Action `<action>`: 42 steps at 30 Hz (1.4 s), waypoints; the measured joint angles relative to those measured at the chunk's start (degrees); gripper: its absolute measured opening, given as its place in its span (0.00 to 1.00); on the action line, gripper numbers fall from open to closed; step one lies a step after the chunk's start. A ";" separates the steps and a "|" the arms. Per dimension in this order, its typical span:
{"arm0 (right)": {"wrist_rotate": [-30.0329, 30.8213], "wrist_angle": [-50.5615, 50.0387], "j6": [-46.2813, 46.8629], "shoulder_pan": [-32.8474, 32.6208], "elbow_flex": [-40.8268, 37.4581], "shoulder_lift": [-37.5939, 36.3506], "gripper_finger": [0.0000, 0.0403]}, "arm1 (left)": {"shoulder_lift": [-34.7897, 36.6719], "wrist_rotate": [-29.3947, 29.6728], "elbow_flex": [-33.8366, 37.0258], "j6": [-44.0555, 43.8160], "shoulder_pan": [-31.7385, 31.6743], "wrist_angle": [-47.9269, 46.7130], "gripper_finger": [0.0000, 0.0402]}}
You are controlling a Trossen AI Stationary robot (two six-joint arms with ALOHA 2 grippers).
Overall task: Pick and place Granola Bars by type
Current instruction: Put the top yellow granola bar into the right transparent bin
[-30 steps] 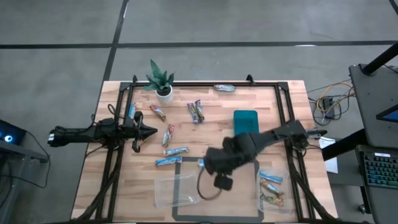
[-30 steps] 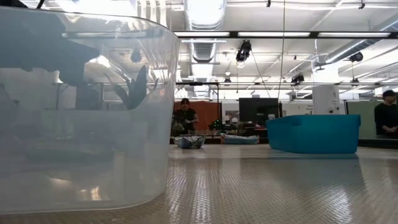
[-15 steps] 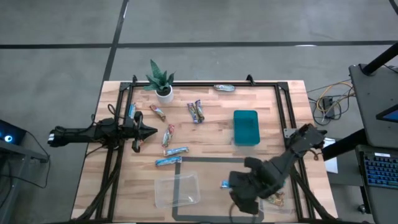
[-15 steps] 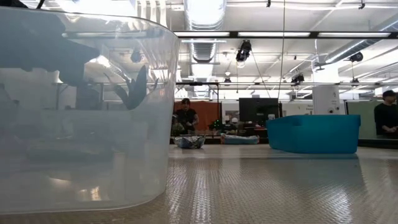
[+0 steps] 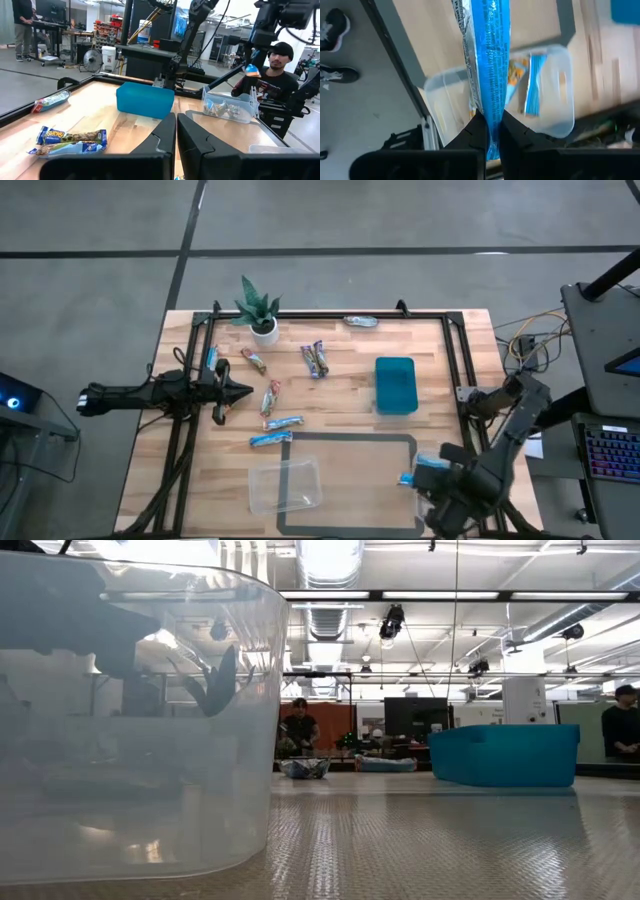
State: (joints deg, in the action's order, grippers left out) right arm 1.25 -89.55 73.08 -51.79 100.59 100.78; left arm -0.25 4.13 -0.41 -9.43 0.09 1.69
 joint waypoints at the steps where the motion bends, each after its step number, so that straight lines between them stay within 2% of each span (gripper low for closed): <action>1: -0.06 0.15 1.26 -0.88 -0.89 -0.44 0.03 | 0.00 -0.01 -0.01 0.00 -0.01 -0.02 0.00; 16: -3.73 8.68 11.79 -9.14 -12.18 -1.80 0.03 | 0.00 0.00 -0.02 0.00 0.01 -0.02 0.00; 25: -7.56 16.45 12.49 -9.85 -18.83 -1.78 0.03 | 0.00 0.01 -0.02 0.00 0.00 -0.02 0.00; 42: -8.45 29.38 12.06 -8.02 -32.47 -1.74 0.03 | -0.01 0.00 0.00 0.00 -0.01 -0.01 0.00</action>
State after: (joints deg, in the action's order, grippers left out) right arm -7.20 -60.17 85.14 -59.82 68.12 99.04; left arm -0.26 4.13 -0.41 -9.43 0.08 1.68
